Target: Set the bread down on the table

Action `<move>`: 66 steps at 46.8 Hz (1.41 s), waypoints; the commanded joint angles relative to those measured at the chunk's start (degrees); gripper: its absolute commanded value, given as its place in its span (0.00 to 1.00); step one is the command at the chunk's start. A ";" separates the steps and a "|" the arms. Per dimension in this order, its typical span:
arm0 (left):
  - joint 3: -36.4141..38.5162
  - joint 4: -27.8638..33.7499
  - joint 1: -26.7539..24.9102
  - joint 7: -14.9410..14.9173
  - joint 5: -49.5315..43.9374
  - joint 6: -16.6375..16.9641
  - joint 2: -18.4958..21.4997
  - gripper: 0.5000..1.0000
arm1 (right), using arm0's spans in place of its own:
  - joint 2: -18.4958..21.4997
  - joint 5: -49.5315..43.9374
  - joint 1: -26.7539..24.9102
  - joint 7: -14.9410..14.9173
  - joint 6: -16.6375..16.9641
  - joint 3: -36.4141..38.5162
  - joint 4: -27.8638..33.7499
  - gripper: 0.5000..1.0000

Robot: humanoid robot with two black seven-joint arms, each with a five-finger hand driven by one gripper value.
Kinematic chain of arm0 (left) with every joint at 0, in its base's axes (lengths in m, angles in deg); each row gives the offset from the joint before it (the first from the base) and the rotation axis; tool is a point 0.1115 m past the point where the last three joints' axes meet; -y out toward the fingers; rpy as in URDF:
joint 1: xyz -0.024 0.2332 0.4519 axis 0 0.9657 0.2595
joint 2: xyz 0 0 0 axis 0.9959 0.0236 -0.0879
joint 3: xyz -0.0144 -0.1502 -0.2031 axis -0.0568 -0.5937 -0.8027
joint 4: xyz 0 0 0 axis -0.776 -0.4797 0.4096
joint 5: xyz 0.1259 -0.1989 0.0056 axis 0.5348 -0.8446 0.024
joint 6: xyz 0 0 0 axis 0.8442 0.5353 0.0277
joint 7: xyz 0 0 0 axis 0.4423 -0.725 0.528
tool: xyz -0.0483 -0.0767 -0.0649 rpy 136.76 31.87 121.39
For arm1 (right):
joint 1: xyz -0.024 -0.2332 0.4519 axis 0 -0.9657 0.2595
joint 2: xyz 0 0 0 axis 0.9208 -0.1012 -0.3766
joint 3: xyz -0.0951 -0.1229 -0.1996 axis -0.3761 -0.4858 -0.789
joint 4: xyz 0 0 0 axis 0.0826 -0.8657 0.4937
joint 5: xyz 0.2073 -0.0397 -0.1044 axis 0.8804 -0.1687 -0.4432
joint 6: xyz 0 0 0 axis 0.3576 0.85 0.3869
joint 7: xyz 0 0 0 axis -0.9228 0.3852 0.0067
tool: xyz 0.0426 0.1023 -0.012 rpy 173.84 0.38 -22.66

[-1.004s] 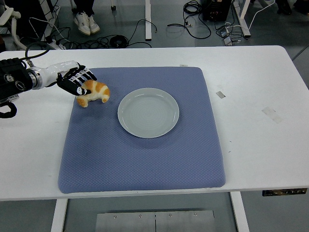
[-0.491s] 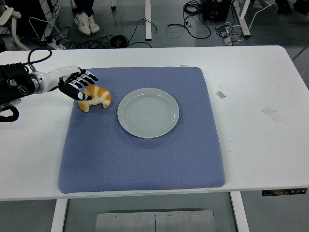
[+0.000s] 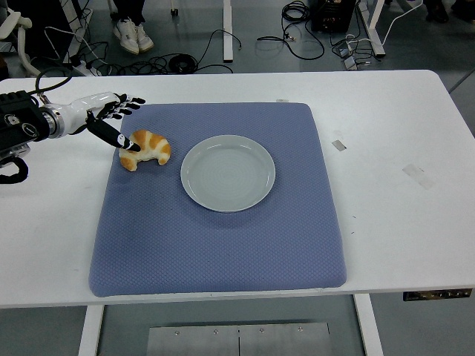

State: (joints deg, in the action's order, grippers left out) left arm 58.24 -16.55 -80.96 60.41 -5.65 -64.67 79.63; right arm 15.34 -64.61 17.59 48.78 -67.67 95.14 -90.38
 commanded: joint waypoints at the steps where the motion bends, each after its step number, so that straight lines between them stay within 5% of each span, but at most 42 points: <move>1: -0.13 0.00 -0.28 0.00 -0.09 -0.01 0.00 0.94 | 0.00 0.00 0.00 0.00 0.00 0.00 0.00 1.00; 47: -3.65 -0.09 -3.36 -0.09 -14.15 -0.09 0.17 0.94 | 0.00 0.00 0.00 0.00 0.00 0.00 0.00 1.00; 66: -10.50 -0.18 -3.19 -0.26 -19.78 -0.71 2.63 0.94 | 0.00 0.00 0.00 0.00 0.00 0.00 0.00 1.00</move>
State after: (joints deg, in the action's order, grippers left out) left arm 48.73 -16.60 -84.09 60.14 -25.00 -65.38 81.86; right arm 15.33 -64.62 17.59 48.78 -67.67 95.15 -90.38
